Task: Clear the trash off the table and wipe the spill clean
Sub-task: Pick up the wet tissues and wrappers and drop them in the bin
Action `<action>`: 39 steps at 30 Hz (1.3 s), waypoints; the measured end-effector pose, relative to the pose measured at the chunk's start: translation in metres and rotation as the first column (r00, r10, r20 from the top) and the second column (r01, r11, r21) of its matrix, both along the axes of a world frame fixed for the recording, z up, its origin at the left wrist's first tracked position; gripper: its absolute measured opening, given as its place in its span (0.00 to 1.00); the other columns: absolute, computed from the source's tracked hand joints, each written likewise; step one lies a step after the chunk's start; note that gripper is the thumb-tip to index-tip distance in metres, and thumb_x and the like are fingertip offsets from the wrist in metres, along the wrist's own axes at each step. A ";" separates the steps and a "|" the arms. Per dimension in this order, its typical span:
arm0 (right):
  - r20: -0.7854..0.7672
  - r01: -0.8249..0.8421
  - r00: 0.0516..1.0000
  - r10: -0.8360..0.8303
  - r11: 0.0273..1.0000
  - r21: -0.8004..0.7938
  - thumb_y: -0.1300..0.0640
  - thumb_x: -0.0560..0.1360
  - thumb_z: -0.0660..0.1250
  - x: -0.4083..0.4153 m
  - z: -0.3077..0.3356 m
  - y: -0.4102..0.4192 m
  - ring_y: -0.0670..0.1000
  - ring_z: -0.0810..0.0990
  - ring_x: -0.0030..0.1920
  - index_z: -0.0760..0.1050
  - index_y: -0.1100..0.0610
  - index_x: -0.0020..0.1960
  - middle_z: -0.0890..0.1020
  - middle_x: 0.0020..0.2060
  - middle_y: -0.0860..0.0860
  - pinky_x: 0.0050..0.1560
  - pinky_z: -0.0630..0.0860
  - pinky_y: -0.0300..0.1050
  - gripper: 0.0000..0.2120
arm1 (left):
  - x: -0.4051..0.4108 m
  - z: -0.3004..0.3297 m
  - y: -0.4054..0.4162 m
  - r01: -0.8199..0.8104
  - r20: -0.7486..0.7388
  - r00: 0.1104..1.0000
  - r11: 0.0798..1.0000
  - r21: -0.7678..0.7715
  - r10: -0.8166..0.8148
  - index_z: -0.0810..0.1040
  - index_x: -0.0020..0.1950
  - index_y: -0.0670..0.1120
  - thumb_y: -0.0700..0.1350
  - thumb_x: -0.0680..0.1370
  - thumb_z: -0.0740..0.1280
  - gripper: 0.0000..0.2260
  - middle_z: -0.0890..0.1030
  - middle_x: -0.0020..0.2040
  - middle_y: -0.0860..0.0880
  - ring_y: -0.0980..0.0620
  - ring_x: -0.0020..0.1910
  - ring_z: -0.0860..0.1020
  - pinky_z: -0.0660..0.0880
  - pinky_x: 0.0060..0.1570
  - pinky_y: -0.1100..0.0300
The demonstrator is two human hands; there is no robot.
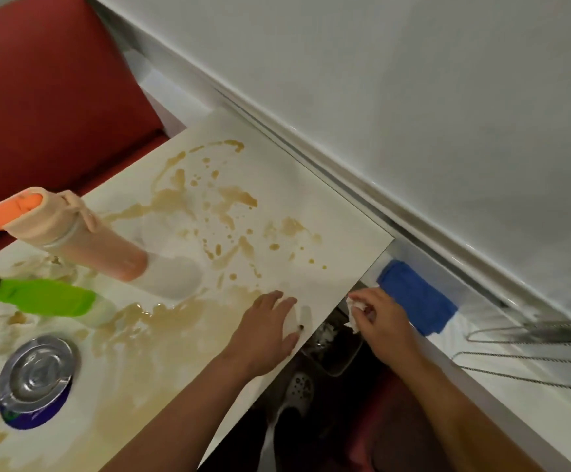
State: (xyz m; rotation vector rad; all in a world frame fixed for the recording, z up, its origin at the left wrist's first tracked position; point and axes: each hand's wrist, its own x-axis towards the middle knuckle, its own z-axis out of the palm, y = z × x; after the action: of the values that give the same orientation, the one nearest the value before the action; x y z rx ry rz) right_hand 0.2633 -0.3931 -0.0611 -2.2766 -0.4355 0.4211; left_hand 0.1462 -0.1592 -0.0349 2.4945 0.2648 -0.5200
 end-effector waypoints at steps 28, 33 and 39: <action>-0.221 -0.110 0.971 0.086 0.989 -0.099 0.57 0.82 0.65 -0.018 -0.053 -0.039 0.32 0.76 0.53 0.79 0.47 0.63 0.76 0.54 0.37 0.55 0.75 0.32 0.11 | 0.002 -0.001 -0.024 -0.161 0.044 0.986 0.986 -0.035 0.163 0.66 0.78 0.53 0.56 0.81 0.66 0.26 0.59 0.81 0.51 0.52 0.80 0.55 0.61 0.76 0.55; -0.179 -0.164 0.969 0.169 0.986 0.044 0.55 0.82 0.66 -0.030 0.004 -0.010 0.32 0.77 0.56 0.78 0.43 0.61 0.78 0.54 0.35 0.52 0.76 0.29 0.10 | -0.038 0.020 -0.002 -0.265 0.037 0.963 0.963 -0.046 0.267 0.66 0.77 0.56 0.56 0.81 0.66 0.24 0.60 0.80 0.54 0.55 0.79 0.58 0.61 0.75 0.58; -0.130 -0.291 0.941 0.311 0.944 0.153 0.57 0.81 0.68 -0.041 0.055 0.042 0.37 0.80 0.54 0.81 0.47 0.61 0.83 0.52 0.38 0.52 0.76 0.29 0.10 | -0.093 0.040 0.030 -0.399 0.054 0.913 0.913 -0.086 0.405 0.70 0.73 0.57 0.57 0.81 0.66 0.21 0.69 0.73 0.59 0.59 0.70 0.70 0.66 0.68 0.64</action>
State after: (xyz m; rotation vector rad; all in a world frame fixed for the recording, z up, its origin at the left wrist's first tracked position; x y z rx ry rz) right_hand 0.2222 -0.3507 -0.0064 -2.0360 -0.7167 0.6957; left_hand 0.0533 -0.1293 0.0054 2.2927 0.7011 -0.2634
